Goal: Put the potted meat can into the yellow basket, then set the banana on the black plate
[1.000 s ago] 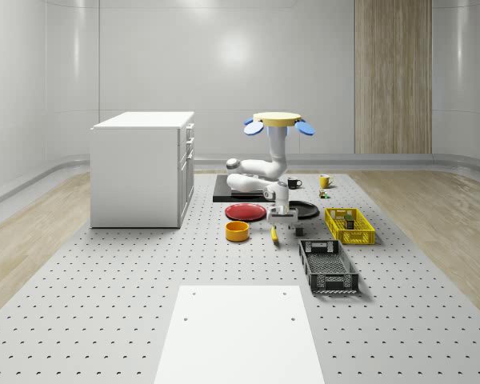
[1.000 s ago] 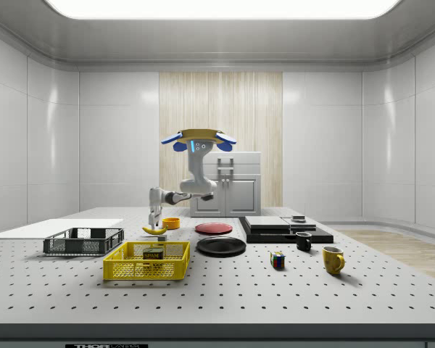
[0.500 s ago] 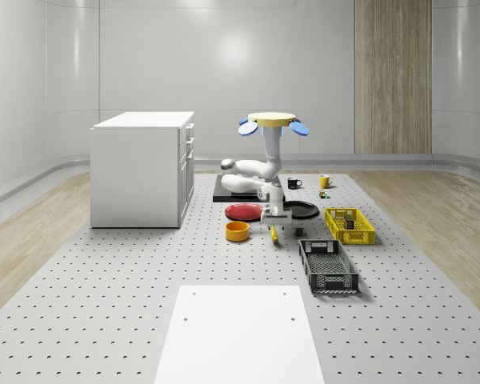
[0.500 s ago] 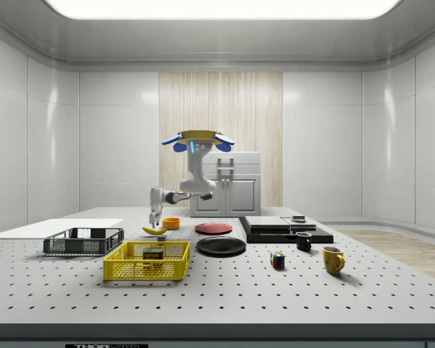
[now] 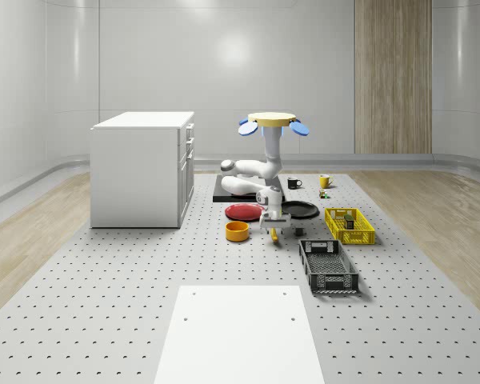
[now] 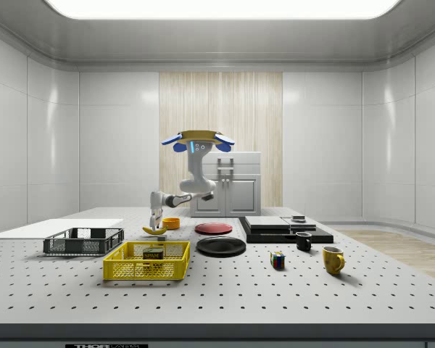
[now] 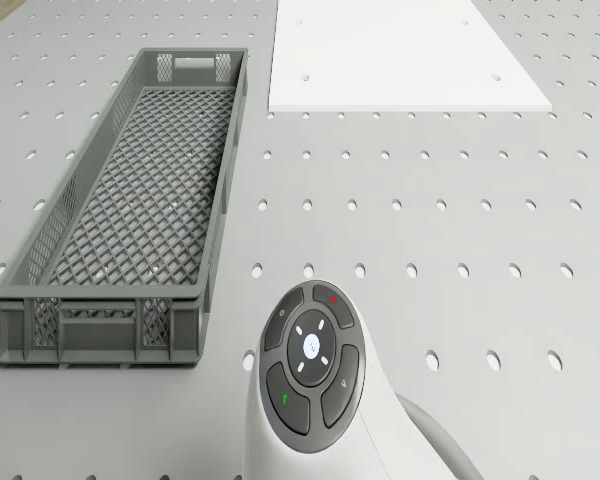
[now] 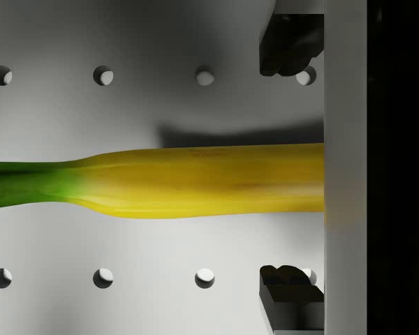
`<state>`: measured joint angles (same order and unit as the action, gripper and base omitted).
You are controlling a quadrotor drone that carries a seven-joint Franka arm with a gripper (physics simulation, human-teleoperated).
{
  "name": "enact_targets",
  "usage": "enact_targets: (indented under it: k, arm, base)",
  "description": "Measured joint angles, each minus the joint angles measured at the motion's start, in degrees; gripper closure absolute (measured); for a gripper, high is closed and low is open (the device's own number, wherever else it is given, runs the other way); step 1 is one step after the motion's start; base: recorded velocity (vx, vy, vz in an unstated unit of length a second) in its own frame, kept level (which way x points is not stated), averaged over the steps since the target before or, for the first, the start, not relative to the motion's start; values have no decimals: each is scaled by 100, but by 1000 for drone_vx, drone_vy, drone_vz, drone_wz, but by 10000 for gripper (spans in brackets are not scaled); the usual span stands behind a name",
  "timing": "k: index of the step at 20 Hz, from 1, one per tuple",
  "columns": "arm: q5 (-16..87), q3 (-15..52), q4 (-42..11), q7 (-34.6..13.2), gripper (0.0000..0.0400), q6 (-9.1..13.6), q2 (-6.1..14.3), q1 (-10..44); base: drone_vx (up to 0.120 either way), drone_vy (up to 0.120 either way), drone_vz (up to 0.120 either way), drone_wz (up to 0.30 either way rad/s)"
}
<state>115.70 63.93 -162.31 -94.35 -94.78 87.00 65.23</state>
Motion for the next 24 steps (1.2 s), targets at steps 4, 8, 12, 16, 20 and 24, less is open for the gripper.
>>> enact_targets:
  k: [4,8,12,16,20,24]
  arm:
    - [131,-128,163,24,0,-40,-71,102]
    - [193,-179,324,36,0,-45,-161,224]
    - [264,-243,419,46,20,-60,-214,285]
    - [299,-272,459,56,165,-56,-248,305]
    - [322,-283,473,90,210,-39,-275,305]
    - [227,-150,401,223,210,73,-301,254]
  base:
    - [0,0,0,0]
    - [0,0,0,0]
    - [0,0,0,0]
    - [0,0,0,0]
    - [0,0,0,0]
    - [0,0,0,0]
